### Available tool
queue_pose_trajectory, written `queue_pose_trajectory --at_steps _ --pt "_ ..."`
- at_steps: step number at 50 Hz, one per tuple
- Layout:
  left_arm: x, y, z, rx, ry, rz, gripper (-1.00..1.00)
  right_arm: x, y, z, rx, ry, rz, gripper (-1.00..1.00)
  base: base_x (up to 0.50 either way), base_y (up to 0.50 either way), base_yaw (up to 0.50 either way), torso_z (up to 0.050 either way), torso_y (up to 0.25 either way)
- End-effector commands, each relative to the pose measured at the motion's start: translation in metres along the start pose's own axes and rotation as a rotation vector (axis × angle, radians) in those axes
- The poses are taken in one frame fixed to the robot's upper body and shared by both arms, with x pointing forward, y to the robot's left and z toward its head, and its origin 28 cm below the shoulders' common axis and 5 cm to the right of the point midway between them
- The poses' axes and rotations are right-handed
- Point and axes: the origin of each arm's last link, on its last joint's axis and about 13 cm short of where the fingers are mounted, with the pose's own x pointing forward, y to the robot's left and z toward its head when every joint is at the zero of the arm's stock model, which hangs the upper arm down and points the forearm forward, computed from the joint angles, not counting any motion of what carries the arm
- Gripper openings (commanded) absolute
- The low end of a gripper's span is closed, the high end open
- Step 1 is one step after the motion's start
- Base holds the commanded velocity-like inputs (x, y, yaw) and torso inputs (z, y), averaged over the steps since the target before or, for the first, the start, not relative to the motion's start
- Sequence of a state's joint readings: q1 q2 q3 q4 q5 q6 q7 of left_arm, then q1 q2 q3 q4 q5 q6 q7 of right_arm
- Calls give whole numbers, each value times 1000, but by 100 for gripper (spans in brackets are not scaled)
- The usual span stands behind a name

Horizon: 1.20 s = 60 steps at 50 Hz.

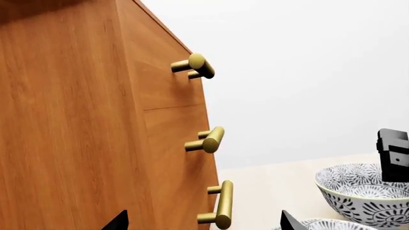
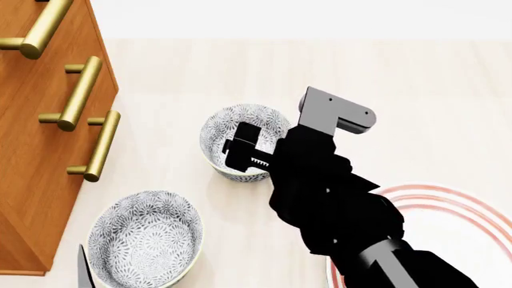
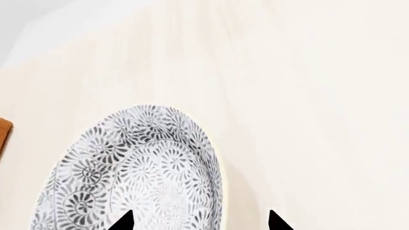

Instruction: Pick up the bowl and put it in the front on the plate.

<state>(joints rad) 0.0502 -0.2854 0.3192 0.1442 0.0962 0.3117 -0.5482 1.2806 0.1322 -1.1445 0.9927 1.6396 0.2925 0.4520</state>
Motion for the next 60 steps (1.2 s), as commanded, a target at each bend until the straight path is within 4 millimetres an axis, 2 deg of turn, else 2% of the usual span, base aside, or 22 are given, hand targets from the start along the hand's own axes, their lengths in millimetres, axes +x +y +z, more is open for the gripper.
queue_pose_trajectory --at_steps 1,51,52,60 --pt "2 1 0 -2 -17 7 100 1 7 -6 -25 -1 36 100 0 0 0 0 0" --pt "1 0 -2 -2 -9 -5 100 4 9 -21 24 44 63 100 0 0 0 0 0" --pt "1 0 -2 -2 -8 -5 100 4 9 -21 29 44 67 -100 0 0 0 0 0" --pt "1 0 -3 -3 -9 -7 100 2 11 -21 29 41 77 -100 0 0 0 0 0"
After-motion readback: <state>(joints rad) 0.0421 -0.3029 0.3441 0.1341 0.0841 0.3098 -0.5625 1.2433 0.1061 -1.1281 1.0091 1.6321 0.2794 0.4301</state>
